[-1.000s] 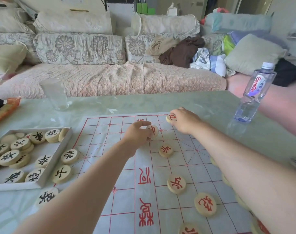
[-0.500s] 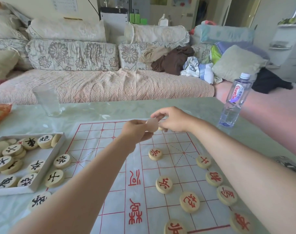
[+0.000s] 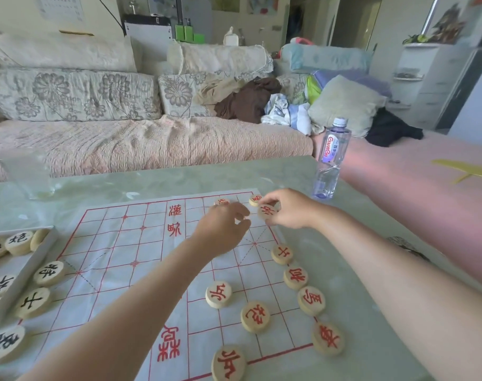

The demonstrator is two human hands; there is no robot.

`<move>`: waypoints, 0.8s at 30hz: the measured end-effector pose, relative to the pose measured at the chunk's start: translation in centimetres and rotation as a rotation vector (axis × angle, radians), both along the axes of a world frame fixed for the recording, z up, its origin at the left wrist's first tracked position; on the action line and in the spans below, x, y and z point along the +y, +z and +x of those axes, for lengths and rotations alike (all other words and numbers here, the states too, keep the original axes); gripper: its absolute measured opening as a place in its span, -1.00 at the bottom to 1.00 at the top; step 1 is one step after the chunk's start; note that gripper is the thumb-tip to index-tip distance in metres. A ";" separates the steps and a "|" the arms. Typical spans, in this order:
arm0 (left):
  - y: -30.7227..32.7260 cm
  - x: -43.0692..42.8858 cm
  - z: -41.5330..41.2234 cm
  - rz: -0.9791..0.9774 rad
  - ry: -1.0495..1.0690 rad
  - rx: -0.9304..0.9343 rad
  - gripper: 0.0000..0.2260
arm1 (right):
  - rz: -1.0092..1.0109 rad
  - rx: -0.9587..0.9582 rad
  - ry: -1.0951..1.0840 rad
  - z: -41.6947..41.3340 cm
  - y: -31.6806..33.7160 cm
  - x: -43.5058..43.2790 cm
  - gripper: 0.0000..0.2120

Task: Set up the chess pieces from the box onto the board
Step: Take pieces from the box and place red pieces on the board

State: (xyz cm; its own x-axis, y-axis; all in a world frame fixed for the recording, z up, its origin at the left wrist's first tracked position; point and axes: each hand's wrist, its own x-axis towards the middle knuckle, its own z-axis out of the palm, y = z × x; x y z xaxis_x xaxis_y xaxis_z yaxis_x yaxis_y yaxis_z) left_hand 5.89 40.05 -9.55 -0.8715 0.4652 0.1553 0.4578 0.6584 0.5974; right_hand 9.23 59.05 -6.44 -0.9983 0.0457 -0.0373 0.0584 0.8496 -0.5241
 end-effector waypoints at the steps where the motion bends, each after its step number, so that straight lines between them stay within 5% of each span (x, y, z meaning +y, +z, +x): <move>1: -0.4 -0.1 0.2 -0.106 -0.050 0.066 -0.77 | 0.013 -0.031 -0.002 0.1 -0.5 0.8 -0.57; 7: -2.5 0.2 1.2 -0.368 -0.201 0.097 -0.64 | 0.005 -0.203 0.008 0.2 -2.7 2.7 -0.57; 12: -3.2 1.2 1.6 -0.337 -0.215 0.201 -0.59 | -0.017 -0.262 0.032 0.2 -2.6 3.1 -0.60; 24: -3.4 1.4 2.1 -0.294 -0.256 0.128 -0.51 | 0.018 -0.173 0.012 0.3 -2.2 2.2 -0.67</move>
